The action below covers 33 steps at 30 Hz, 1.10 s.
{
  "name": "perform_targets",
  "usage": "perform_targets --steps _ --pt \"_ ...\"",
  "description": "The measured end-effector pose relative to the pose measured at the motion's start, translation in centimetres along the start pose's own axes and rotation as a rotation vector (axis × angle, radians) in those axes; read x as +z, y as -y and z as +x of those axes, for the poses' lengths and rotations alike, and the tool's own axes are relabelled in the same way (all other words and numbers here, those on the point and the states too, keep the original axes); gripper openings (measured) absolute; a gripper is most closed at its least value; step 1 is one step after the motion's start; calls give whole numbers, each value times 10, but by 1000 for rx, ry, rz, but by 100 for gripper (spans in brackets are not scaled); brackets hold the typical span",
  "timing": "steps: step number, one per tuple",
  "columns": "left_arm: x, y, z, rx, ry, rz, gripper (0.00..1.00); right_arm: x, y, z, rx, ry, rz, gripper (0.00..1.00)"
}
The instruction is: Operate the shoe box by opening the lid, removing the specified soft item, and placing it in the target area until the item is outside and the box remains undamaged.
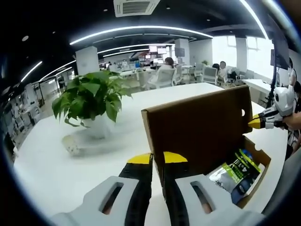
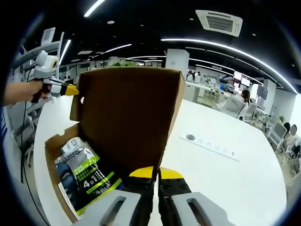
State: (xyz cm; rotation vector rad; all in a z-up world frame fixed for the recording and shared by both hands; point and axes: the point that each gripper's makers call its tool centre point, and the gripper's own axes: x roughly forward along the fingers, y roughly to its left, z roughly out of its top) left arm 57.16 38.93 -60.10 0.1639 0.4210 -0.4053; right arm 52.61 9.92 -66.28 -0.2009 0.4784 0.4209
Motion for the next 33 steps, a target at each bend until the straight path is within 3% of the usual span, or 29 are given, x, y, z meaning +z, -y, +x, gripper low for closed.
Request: perform_targets --steps 11,21,27,33 --pt "-27 0 4 11 -53 1 10 1 3 2 0 2 -1 0" --pt "-59 0 10 12 -140 -58 5 4 8 10 5 -6 -4 0" --pt "-69 7 15 9 -167 -88 2 4 10 14 11 -15 -4 0" --pt "-70 7 18 18 -161 -107 1 4 13 21 13 -21 15 0"
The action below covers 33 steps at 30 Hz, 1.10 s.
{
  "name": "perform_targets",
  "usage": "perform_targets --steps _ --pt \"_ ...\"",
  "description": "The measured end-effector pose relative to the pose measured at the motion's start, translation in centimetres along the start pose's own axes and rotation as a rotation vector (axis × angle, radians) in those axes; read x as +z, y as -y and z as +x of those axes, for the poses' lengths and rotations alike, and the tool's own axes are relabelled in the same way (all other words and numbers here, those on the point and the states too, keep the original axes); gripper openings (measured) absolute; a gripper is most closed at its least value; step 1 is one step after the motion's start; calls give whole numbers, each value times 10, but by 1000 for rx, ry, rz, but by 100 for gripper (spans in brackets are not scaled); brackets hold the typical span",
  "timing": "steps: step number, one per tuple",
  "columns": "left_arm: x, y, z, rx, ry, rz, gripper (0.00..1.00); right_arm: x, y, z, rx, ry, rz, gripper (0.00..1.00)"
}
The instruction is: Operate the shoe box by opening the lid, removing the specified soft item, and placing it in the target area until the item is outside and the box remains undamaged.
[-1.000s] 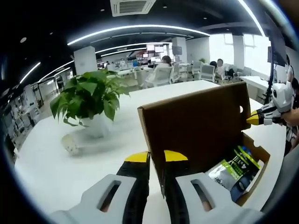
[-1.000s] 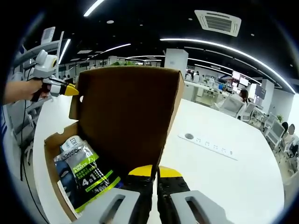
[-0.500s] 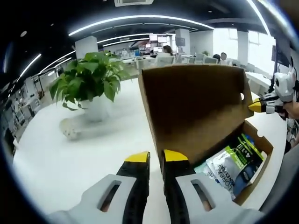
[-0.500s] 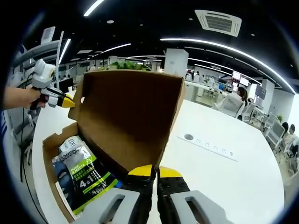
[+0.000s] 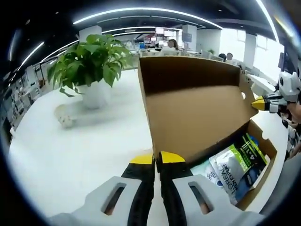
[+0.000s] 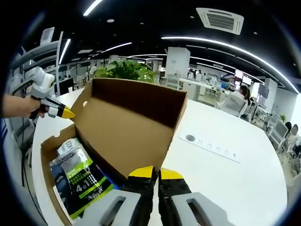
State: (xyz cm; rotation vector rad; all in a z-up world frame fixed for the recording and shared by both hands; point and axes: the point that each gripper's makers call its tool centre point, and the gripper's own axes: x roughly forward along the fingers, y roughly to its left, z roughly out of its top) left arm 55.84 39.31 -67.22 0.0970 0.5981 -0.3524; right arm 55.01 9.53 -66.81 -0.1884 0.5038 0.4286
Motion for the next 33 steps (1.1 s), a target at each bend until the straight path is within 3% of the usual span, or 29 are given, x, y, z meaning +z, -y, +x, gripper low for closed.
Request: perform_targets --steps 33 --pt "3 -10 29 13 -32 -77 1 -10 14 34 24 -79 163 0"
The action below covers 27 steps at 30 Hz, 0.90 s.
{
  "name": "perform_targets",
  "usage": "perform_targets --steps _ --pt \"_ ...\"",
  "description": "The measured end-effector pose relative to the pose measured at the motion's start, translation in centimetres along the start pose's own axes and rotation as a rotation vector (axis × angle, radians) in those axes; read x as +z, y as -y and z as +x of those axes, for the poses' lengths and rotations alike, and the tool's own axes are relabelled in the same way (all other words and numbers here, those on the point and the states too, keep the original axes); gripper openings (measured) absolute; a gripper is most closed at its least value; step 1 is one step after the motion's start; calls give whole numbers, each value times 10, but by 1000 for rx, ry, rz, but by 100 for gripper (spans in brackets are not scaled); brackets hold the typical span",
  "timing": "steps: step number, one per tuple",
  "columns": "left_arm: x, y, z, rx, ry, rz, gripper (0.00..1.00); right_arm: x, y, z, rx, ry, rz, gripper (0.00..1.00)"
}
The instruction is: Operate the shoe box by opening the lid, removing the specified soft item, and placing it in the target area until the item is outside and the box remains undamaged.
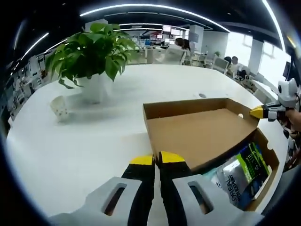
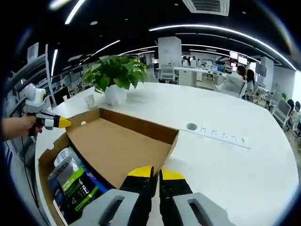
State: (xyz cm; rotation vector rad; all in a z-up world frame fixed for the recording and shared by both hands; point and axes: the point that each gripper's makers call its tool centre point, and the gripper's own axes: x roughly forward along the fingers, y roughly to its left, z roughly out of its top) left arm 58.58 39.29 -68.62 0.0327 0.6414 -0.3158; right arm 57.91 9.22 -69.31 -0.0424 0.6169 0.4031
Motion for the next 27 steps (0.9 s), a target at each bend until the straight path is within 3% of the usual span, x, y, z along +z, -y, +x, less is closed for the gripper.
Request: perform_targets --steps 12,20,27 --pt "-4 0 3 12 -26 -46 1 -4 0 3 0 -27 52 2" --pt "-1 1 -4 1 9 -39 4 -6 -8 -7 14 -9 -8 5" --pt "4 7 -12 1 32 -14 10 -8 -11 -18 25 14 -10 8"
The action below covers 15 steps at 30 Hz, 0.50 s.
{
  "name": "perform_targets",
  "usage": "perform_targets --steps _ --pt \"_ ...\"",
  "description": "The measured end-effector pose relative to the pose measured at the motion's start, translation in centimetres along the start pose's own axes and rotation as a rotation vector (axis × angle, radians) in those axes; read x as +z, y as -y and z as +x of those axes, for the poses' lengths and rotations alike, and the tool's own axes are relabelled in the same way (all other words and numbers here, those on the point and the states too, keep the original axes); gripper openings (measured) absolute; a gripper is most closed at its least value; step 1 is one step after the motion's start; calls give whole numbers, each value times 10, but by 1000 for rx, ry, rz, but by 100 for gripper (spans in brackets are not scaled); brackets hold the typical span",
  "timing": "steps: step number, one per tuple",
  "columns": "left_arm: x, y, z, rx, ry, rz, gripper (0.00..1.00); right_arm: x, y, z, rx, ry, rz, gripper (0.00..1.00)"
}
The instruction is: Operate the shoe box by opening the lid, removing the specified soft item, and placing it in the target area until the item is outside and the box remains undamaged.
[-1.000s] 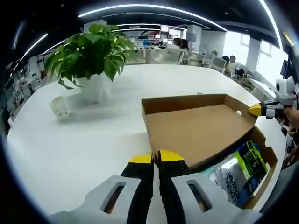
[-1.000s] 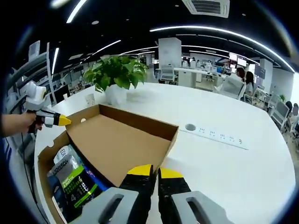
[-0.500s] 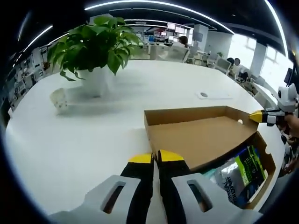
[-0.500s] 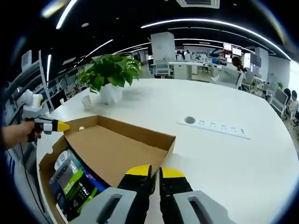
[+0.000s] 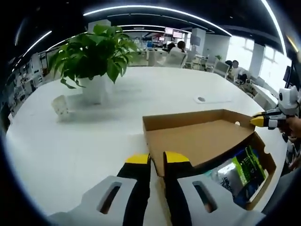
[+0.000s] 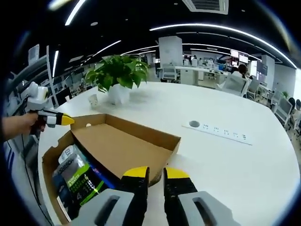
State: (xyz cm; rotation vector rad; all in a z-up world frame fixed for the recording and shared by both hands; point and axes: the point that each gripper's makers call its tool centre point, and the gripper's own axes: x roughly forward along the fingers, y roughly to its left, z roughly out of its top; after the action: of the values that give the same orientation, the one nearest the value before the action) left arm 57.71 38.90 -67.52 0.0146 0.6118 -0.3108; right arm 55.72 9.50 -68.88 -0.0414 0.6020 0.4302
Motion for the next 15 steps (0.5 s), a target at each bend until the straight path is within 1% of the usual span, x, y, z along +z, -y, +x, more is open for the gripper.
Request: perform_targets --steps 6,10,15 --pt "1 5 -11 8 15 23 14 1 -5 -15 9 23 -15 11" --pt "0 8 -20 12 25 30 15 -4 -10 -23 18 22 -21 14" --pt "0 19 -30 -4 35 48 15 -7 -18 -30 34 30 -24 15"
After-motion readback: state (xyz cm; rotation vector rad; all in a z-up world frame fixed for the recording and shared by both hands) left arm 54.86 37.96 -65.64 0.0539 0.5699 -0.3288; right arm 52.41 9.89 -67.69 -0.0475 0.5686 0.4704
